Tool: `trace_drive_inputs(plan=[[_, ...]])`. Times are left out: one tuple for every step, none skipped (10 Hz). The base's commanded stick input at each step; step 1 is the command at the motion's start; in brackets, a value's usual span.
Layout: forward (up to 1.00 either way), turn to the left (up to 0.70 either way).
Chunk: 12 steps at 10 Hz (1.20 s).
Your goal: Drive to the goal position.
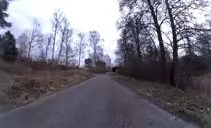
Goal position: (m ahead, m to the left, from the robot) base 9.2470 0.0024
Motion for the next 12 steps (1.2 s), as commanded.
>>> trace_drive_inputs(plan=[[0.50, 0.00], [0.50, 0.00], [0.50, 0.00], [0.50, 0.00], [0.50, 0.00], [0.50, 0.00], [0.50, 0.00], [0.50, 0.00], [0.50, 0.00], [0.50, 0.00], [0.50, 0.00], [0.50, 0.00]])
